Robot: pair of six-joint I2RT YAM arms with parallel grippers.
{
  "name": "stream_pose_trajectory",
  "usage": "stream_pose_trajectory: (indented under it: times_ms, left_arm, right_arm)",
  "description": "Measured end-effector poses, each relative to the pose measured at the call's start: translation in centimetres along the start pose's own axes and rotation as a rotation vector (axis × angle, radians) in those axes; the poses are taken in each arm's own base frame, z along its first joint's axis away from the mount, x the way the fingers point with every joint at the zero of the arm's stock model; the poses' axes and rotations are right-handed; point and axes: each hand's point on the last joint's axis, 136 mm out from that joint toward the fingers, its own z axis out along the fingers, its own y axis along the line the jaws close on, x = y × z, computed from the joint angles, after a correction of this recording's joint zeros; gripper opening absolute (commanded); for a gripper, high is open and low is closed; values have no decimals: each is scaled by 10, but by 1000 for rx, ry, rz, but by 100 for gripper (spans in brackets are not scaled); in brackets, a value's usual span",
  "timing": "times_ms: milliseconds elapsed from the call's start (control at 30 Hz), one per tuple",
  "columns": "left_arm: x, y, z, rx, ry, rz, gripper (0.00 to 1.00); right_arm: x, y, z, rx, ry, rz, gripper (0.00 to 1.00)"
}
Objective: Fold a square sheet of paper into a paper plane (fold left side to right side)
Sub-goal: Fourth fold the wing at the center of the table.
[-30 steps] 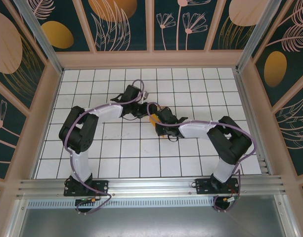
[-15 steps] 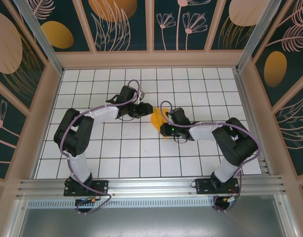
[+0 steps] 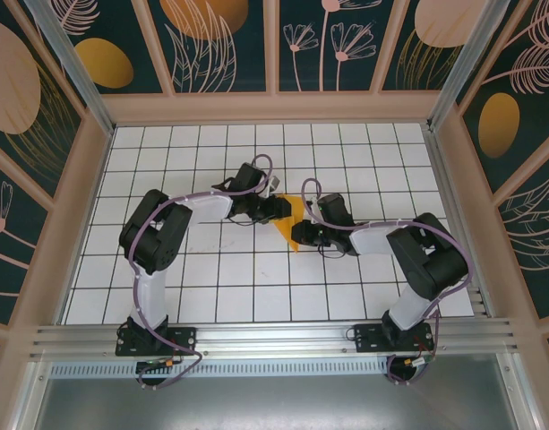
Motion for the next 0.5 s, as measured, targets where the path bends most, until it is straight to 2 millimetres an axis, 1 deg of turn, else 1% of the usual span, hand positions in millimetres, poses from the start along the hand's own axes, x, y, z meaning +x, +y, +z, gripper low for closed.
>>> stream_pose_trajectory:
  times_ms: [67, 167, 333, 500]
  left_arm:
    - [-1, 1, 2, 0, 0, -1, 44]
    - [-1, 4, 6, -4, 5, -8, 44]
    - [2, 14, 13, -18, 21, -24, 46]
    - [1, 12, 14, -12, 21, -23, 48]
  right_arm:
    - [0, 1, 0, -23, 1, 16, 15]
    - [-3, -5, -1, -35, -3, 46, 16]
    - [-3, -9, 0, -46, -3, 67, 16]
    - [-2, -11, 1, -49, 3, 70, 16]
